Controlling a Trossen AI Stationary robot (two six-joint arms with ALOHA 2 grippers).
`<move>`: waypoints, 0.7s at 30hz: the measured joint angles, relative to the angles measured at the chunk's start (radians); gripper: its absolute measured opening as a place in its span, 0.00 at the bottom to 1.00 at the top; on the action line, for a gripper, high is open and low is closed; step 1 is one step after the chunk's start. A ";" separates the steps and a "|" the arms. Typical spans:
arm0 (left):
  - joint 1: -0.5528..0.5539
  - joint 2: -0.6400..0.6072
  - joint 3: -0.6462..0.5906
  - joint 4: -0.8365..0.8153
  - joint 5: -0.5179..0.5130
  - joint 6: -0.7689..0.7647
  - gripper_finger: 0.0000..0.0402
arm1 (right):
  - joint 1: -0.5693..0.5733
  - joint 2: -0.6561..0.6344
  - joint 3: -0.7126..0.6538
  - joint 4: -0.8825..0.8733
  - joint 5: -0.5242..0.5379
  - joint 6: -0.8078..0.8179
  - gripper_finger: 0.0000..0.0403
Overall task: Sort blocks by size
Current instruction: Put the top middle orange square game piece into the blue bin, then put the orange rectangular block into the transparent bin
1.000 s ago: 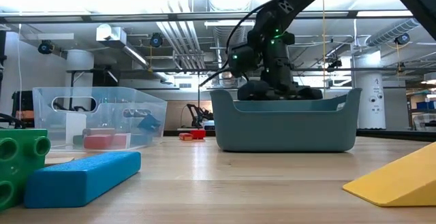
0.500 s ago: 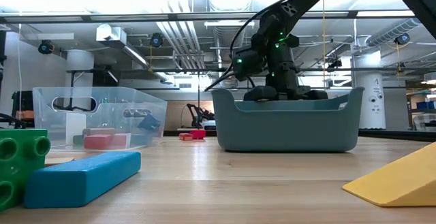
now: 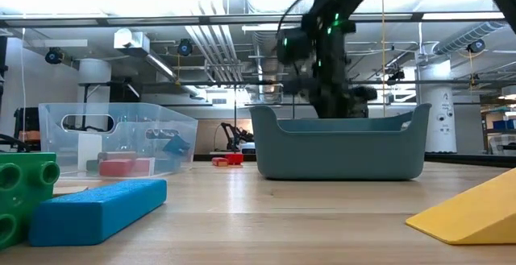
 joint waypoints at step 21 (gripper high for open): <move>0.000 0.145 0.000 0.024 0.169 -0.214 0.51 | 0.407 -0.215 0.000 0.018 0.118 0.037 0.57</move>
